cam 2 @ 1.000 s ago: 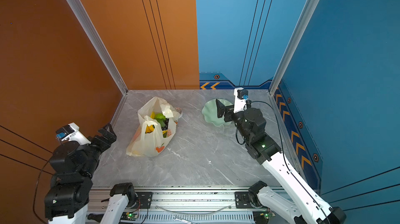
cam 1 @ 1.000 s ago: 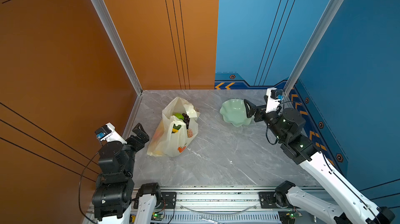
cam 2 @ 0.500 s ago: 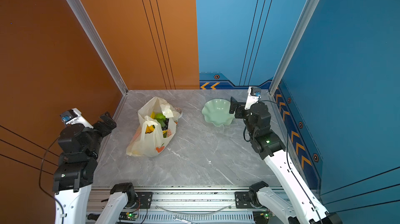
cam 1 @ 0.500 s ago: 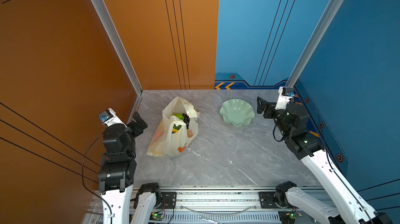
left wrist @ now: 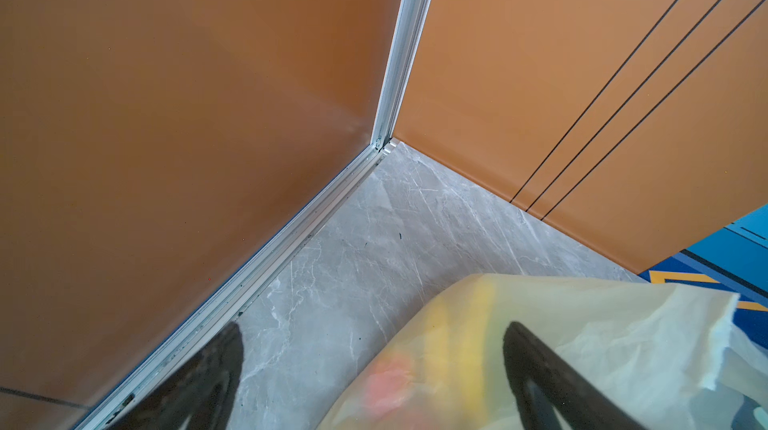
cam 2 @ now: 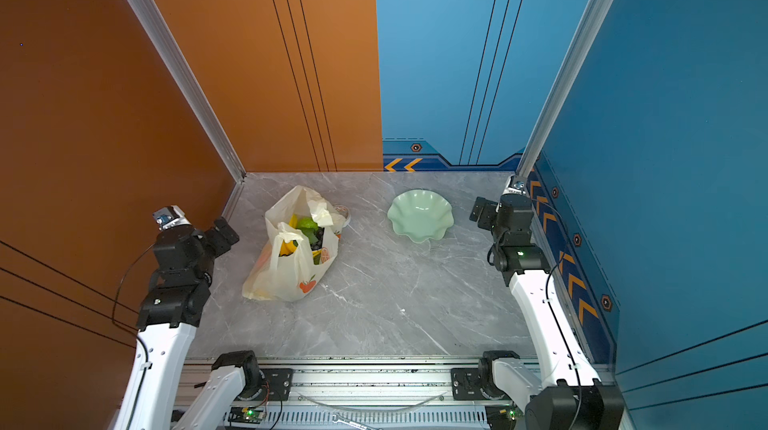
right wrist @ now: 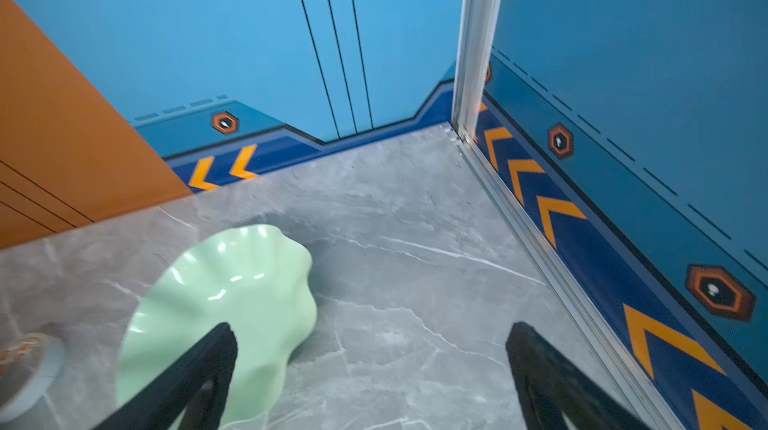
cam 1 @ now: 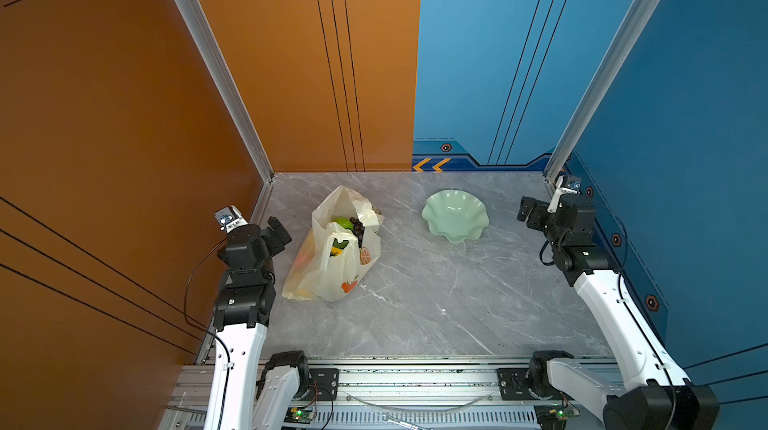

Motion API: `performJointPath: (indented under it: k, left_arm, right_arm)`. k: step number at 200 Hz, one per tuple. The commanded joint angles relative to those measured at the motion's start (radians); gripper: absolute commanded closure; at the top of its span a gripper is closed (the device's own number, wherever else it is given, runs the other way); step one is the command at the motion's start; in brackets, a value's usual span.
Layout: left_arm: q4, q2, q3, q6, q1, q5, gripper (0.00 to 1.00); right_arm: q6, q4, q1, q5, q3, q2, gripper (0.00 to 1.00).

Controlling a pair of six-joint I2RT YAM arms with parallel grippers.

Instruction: Place the fruits into the plastic bag

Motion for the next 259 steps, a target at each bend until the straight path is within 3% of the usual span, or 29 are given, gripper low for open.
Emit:
performJointPath:
  k: [1, 42, 94, 200, 259]
  left_arm:
    - [0.080, 0.012, -0.040, 0.016, 0.007, -0.016, 0.02]
    - [0.126, 0.079, -0.108, 0.030, 0.008, -0.022, 0.02]
    - [0.374, 0.065, -0.273, 0.094, 0.009, -0.036, 0.02]
    - [0.604, 0.274, -0.349, 0.141, 0.054, 0.020, 0.02]
    - [0.768, 0.433, -0.414, 0.092, 0.009, 0.000, 0.02]
  right_arm:
    - [-0.045, 0.084, -0.045, -0.062, -0.112, 0.005, 0.00]
    - [-0.035, 0.435, -0.042, -0.088, -0.311, 0.108, 0.00]
    - [-0.072, 0.711, -0.013, -0.083, -0.397, 0.286, 0.00]
    - [-0.118, 0.761, 0.027, -0.066, -0.396, 0.329, 0.00]
    - [-0.122, 0.791, 0.039, -0.068, -0.419, 0.341, 0.00]
